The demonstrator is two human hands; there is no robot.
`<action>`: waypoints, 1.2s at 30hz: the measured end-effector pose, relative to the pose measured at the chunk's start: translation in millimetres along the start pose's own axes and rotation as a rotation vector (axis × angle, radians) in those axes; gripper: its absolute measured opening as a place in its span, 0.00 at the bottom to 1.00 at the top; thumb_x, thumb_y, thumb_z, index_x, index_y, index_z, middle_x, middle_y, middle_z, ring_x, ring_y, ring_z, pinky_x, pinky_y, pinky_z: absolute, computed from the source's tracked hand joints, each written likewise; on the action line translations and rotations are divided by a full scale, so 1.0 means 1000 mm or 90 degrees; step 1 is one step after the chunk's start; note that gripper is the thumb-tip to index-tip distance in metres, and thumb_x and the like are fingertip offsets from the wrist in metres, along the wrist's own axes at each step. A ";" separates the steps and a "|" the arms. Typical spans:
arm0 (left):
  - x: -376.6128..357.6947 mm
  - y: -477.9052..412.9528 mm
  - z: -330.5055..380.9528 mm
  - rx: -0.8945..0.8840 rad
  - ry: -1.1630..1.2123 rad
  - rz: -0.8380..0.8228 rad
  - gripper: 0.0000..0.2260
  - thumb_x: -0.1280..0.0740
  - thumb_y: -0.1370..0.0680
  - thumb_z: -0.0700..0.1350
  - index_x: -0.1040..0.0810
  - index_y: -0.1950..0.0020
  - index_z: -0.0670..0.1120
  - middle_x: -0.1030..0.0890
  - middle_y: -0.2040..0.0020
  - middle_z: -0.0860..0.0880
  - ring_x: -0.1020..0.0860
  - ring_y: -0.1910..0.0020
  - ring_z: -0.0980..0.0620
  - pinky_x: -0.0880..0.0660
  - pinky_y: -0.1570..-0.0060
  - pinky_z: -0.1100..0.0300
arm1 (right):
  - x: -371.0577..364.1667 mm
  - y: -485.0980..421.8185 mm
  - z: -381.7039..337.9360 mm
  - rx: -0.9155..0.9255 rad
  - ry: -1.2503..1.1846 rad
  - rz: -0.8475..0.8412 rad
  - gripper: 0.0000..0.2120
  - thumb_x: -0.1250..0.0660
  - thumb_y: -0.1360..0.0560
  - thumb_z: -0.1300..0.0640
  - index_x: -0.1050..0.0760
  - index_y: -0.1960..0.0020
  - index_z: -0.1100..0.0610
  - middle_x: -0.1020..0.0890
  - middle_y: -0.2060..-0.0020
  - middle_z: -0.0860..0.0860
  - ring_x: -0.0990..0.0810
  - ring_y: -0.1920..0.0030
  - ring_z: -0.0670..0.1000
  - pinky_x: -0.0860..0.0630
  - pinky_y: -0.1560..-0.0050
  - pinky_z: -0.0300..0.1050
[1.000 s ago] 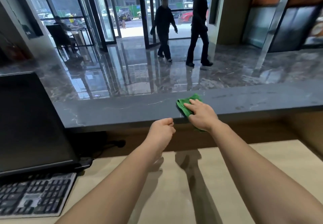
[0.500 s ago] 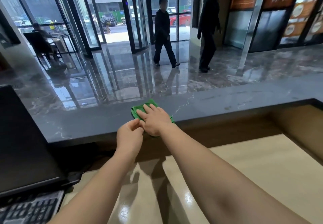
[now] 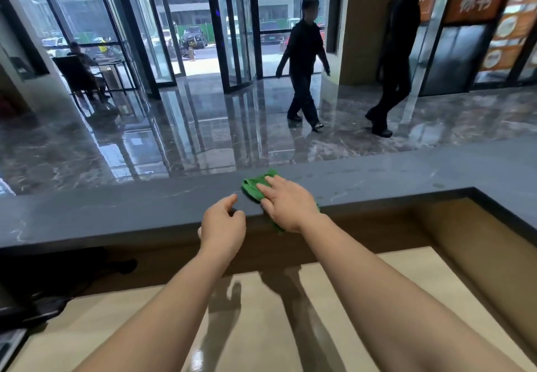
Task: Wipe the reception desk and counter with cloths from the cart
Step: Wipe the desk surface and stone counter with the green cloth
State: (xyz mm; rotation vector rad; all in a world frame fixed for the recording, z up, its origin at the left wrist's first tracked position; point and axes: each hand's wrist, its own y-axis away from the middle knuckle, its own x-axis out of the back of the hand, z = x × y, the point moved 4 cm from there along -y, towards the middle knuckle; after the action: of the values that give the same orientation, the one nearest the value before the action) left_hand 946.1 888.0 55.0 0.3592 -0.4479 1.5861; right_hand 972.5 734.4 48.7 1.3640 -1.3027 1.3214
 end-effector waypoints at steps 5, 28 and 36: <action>-0.045 0.018 0.027 -0.005 -0.153 -0.022 0.20 0.40 0.19 0.44 0.32 0.26 0.52 0.22 0.37 0.53 0.28 0.33 0.49 0.44 0.29 0.52 | 0.020 0.042 0.110 -0.093 0.024 0.002 0.24 0.51 0.16 0.47 0.46 0.21 0.50 0.46 0.21 0.50 0.49 0.22 0.50 0.49 0.23 0.48; -0.002 0.005 0.009 -0.038 -0.276 -0.012 0.21 0.40 0.19 0.46 0.33 0.25 0.52 0.27 0.30 0.54 0.32 0.29 0.50 0.43 0.28 0.52 | 0.001 -0.025 0.013 0.011 -0.022 -0.039 0.25 0.50 0.17 0.51 0.46 0.21 0.51 0.47 0.21 0.51 0.49 0.21 0.53 0.49 0.23 0.51; 0.022 -0.008 -0.003 -0.062 -0.438 -0.066 0.20 0.43 0.17 0.49 0.35 0.25 0.55 0.27 0.30 0.55 0.33 0.29 0.55 0.51 0.25 0.52 | -0.015 -0.089 -0.059 0.106 0.003 -0.087 0.25 0.50 0.17 0.52 0.49 0.20 0.50 0.50 0.21 0.52 0.52 0.21 0.54 0.51 0.23 0.53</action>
State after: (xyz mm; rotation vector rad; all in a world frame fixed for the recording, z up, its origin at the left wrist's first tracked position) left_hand 953.0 909.2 63.5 0.8438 -1.0101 1.3031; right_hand 1053.2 806.3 49.9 1.5345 -1.0953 1.3605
